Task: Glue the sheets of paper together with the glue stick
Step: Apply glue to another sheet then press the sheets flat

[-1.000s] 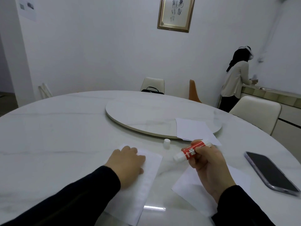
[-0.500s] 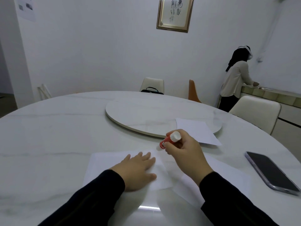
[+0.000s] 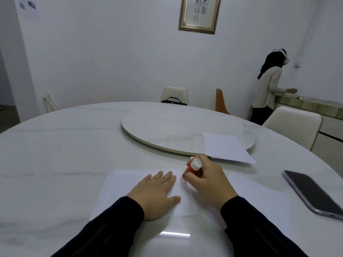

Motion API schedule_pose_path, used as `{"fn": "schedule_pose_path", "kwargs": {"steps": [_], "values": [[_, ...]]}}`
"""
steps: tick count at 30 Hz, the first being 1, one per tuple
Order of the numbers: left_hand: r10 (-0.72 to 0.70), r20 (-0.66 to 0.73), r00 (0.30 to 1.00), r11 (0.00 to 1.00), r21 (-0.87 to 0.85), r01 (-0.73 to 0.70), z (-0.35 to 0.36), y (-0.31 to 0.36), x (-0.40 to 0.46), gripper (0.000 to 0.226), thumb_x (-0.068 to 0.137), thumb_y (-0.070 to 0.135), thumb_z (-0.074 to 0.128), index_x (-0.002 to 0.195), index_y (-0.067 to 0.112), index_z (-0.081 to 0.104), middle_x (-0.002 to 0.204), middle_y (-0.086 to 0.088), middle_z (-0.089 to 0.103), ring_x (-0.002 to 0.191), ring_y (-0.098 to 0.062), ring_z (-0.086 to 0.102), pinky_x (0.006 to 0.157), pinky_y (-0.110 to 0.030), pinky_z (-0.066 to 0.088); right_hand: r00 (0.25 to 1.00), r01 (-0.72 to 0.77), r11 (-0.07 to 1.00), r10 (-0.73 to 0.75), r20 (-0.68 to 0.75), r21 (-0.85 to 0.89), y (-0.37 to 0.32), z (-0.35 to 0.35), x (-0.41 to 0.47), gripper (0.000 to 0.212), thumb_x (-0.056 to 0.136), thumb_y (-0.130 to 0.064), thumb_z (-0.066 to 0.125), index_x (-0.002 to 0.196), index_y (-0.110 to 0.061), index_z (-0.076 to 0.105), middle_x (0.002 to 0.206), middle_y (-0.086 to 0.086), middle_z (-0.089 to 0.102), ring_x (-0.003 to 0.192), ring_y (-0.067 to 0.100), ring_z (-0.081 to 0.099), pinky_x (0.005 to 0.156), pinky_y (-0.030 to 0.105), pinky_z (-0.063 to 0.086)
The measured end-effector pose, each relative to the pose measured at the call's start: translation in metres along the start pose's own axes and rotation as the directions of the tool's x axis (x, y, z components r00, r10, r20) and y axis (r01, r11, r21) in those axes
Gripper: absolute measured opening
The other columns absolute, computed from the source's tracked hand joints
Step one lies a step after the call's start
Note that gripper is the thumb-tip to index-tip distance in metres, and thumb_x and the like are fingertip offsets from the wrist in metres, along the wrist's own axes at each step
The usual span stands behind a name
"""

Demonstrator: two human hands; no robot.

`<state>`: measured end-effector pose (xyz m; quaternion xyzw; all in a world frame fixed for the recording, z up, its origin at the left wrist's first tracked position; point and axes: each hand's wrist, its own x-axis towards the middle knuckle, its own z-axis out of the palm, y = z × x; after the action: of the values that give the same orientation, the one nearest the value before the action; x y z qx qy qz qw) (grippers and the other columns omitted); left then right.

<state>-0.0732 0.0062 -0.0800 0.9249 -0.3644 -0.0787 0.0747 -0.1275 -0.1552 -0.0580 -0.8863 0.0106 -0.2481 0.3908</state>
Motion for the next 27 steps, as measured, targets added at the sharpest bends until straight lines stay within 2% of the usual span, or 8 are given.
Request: {"fn": "schedule_pose_path", "kwargs": {"steps": [8, 11, 14, 16, 17, 19, 23, 27], "values": [[-0.001, 0.010, 1.000, 1.000, 0.010, 0.001, -0.002, 0.001, 0.000, 0.067, 0.094, 0.052, 0.025, 0.150, 0.027, -0.002, 0.159, 0.009, -0.008, 0.146, -0.010, -0.008, 0.118, -0.032, -0.004, 0.987, 0.018, 0.999, -0.023, 0.159, 0.038, -0.011, -0.031, -0.041, 0.014, 0.061, -0.034, 0.059, 0.074, -0.029, 0.059, 0.072, -0.002, 0.064, 0.057, 0.002, 0.051, 0.055, 0.015, 0.044], [0.000, -0.011, 1.000, 1.000, 0.001, 0.000, 0.000, 0.001, -0.001, 0.066, 0.094, 0.051, 0.025, 0.150, 0.027, -0.001, 0.159, 0.010, -0.007, 0.146, -0.009, -0.008, 0.118, -0.032, -0.004, 0.984, -0.023, 0.957, -0.030, 0.178, 0.288, -0.013, -0.043, -0.047, 0.015, 0.060, -0.023, 0.065, 0.075, -0.021, 0.064, 0.071, 0.004, 0.068, 0.059, 0.010, 0.056, 0.056, 0.021, 0.047], [0.003, -0.057, 0.998, 1.000, -0.017, -0.004, 0.002, 0.002, -0.003, 0.065, 0.094, 0.048, 0.026, 0.150, 0.027, 0.002, 0.159, 0.011, -0.004, 0.146, -0.008, -0.006, 0.118, -0.030, -0.004, 0.994, -0.046, 0.562, 0.111, -0.020, 0.826, -0.006, -0.059, -0.035, 0.019, 0.059, 0.006, 0.067, 0.072, -0.003, 0.058, 0.072, 0.016, 0.070, 0.061, 0.021, 0.067, 0.058, 0.024, 0.055], [0.018, -0.076, 0.997, 0.999, -0.028, -0.020, 0.003, 0.003, -0.004, 0.064, 0.093, 0.046, 0.027, 0.150, 0.027, 0.004, 0.159, 0.011, -0.003, 0.146, -0.008, -0.005, 0.117, -0.030, -0.005, 0.954, 0.007, 0.283, 0.287, -0.091, 0.959, -0.001, -0.070, -0.019, 0.016, 0.061, 0.001, 0.066, 0.074, -0.001, 0.056, 0.070, 0.013, 0.071, 0.066, 0.018, 0.071, 0.062, 0.020, 0.057], [0.030, -0.075, 0.997, 0.999, -0.032, -0.032, 0.003, 0.005, -0.005, 0.064, 0.093, 0.046, 0.027, 0.150, 0.028, 0.004, 0.159, 0.011, -0.003, 0.146, -0.007, -0.005, 0.117, -0.029, -0.006, 0.933, 0.021, 0.228, 0.346, -0.101, 0.973, 0.001, -0.074, -0.010, 0.017, 0.064, 0.000, 0.067, 0.079, 0.000, 0.059, 0.070, 0.011, 0.072, 0.067, 0.017, 0.072, 0.062, 0.019, 0.056], [0.053, -0.073, 0.996, 0.998, -0.032, -0.056, 0.005, 0.007, -0.005, 0.063, 0.093, 0.044, 0.026, 0.150, 0.028, 0.004, 0.159, 0.012, -0.004, 0.145, -0.005, -0.006, 0.116, -0.029, -0.007, 0.910, -0.017, 0.322, 0.397, -0.119, 0.946, 0.006, -0.075, 0.007, 0.025, 0.069, 0.000, 0.072, 0.091, -0.003, 0.062, 0.077, 0.007, 0.073, 0.068, 0.014, 0.072, 0.060, 0.022, 0.057], [0.069, -0.078, 0.995, 0.997, -0.036, -0.072, 0.006, 0.007, -0.006, 0.063, 0.093, 0.045, 0.026, 0.150, 0.029, 0.004, 0.159, 0.013, -0.004, 0.145, -0.003, -0.007, 0.115, -0.027, -0.009, 0.900, -0.205, 0.754, 0.396, -0.183, 0.624, 0.026, -0.054, 0.033, 0.049, 0.069, 0.004, 0.078, 0.110, -0.010, 0.056, 0.096, 0.007, 0.073, 0.084, 0.019, 0.071, 0.077, 0.031, 0.054], [0.063, -0.088, 0.994, 0.996, -0.052, -0.068, 0.006, 0.006, -0.006, 0.063, 0.092, 0.045, 0.028, 0.149, 0.031, 0.005, 0.158, 0.014, -0.004, 0.144, -0.001, -0.007, 0.117, -0.028, -0.008, 0.896, -0.327, 0.905, 0.388, -0.216, 0.271, 0.047, -0.030, 0.047, 0.040, 0.061, -0.004, 0.085, 0.093, -0.017, 0.064, 0.088, -0.001, 0.069, 0.081, 0.017, 0.066, 0.072, 0.028, 0.049]]}}
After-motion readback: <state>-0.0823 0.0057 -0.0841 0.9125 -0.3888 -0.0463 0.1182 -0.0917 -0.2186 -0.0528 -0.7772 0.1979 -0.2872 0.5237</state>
